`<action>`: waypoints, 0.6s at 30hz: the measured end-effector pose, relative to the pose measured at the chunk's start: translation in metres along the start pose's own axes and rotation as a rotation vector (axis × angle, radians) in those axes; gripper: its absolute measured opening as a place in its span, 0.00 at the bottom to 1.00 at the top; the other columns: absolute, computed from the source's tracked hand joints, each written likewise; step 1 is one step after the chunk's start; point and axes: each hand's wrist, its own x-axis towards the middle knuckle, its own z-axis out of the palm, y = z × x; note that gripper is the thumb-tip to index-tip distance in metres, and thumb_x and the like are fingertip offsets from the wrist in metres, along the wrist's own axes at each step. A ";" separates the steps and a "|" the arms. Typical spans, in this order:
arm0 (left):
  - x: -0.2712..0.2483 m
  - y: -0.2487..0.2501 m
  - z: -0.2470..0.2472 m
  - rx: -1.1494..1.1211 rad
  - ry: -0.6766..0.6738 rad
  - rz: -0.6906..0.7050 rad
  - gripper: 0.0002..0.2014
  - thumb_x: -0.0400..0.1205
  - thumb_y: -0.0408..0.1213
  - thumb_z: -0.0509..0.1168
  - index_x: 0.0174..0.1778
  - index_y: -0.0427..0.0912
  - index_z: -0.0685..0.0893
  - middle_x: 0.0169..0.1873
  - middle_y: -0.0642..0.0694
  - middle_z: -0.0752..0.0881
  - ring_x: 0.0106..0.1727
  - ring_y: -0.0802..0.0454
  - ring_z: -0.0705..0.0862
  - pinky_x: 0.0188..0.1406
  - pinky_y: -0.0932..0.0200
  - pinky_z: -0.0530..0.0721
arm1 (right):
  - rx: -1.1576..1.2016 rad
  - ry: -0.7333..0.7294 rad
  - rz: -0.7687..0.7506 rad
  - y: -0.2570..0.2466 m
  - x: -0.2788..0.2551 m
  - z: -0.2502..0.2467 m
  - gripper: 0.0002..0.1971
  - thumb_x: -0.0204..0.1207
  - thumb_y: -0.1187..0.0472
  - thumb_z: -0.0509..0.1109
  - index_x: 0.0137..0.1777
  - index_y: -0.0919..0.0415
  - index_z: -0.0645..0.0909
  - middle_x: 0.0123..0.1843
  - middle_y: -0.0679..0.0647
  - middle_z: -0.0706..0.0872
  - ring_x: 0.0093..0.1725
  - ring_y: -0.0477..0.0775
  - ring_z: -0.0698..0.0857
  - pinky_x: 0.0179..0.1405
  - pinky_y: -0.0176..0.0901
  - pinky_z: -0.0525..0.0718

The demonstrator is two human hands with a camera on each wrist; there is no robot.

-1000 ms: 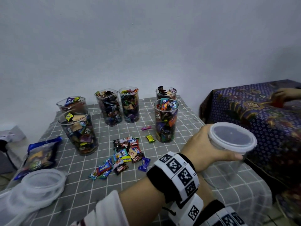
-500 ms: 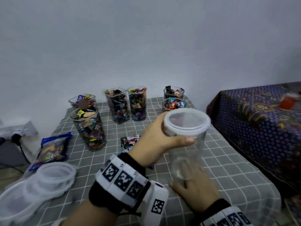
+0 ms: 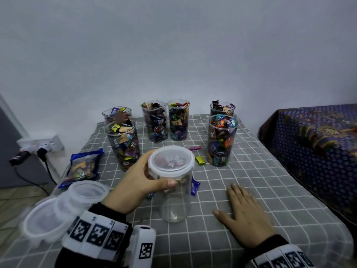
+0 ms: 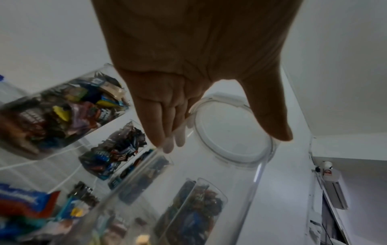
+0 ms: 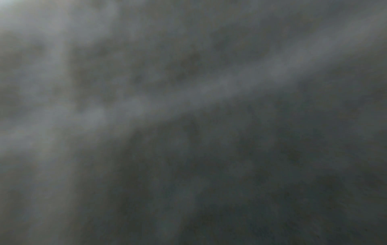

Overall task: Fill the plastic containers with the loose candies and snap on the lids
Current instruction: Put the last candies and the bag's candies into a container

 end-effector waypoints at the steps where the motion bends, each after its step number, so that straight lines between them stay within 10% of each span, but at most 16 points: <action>1: 0.000 -0.002 0.000 -0.013 -0.001 0.007 0.47 0.51 0.52 0.82 0.68 0.51 0.75 0.61 0.56 0.85 0.63 0.59 0.82 0.65 0.61 0.78 | 0.005 -0.009 0.014 -0.001 -0.001 -0.001 0.52 0.66 0.22 0.34 0.84 0.56 0.41 0.85 0.51 0.40 0.84 0.48 0.41 0.80 0.44 0.39; 3: 0.000 -0.007 0.003 -0.053 0.005 0.008 0.48 0.50 0.57 0.83 0.67 0.52 0.74 0.61 0.60 0.84 0.64 0.62 0.81 0.61 0.68 0.78 | 0.017 -0.045 0.029 -0.004 -0.003 -0.006 0.50 0.69 0.23 0.39 0.84 0.55 0.40 0.85 0.51 0.39 0.84 0.49 0.40 0.80 0.45 0.39; 7: 0.002 -0.022 0.011 -0.111 -0.035 -0.061 0.52 0.50 0.50 0.84 0.70 0.50 0.69 0.60 0.62 0.84 0.64 0.65 0.80 0.60 0.72 0.78 | 0.110 -0.087 0.008 -0.004 -0.005 -0.017 0.79 0.28 0.13 0.20 0.84 0.55 0.45 0.85 0.51 0.43 0.84 0.49 0.45 0.80 0.41 0.43; 9: 0.003 -0.030 0.015 -0.119 -0.057 -0.085 0.53 0.52 0.48 0.84 0.73 0.47 0.68 0.62 0.59 0.84 0.64 0.64 0.81 0.58 0.73 0.78 | 0.292 -0.087 -0.007 -0.007 -0.012 -0.029 0.67 0.47 0.11 0.40 0.83 0.54 0.48 0.85 0.50 0.50 0.83 0.48 0.52 0.79 0.40 0.50; 11: 0.003 -0.035 0.017 -0.127 -0.047 -0.097 0.49 0.52 0.45 0.83 0.70 0.48 0.69 0.61 0.58 0.85 0.63 0.64 0.82 0.56 0.73 0.78 | 0.439 0.016 -0.061 -0.014 -0.018 -0.041 0.42 0.73 0.32 0.60 0.83 0.51 0.52 0.84 0.48 0.57 0.81 0.47 0.59 0.78 0.41 0.57; 15: 0.002 -0.039 0.020 -0.133 0.007 -0.092 0.42 0.52 0.40 0.82 0.62 0.52 0.72 0.53 0.64 0.87 0.57 0.70 0.83 0.50 0.77 0.78 | 0.513 0.392 -0.322 -0.042 -0.022 -0.065 0.31 0.74 0.33 0.60 0.75 0.36 0.57 0.76 0.34 0.62 0.77 0.34 0.59 0.73 0.25 0.56; 18: 0.000 -0.040 0.022 -0.133 0.017 -0.066 0.44 0.55 0.38 0.82 0.68 0.49 0.71 0.58 0.58 0.86 0.61 0.64 0.83 0.53 0.71 0.80 | 0.403 0.588 -0.582 -0.070 -0.015 -0.077 0.33 0.70 0.38 0.60 0.75 0.49 0.68 0.76 0.43 0.69 0.76 0.39 0.63 0.76 0.31 0.58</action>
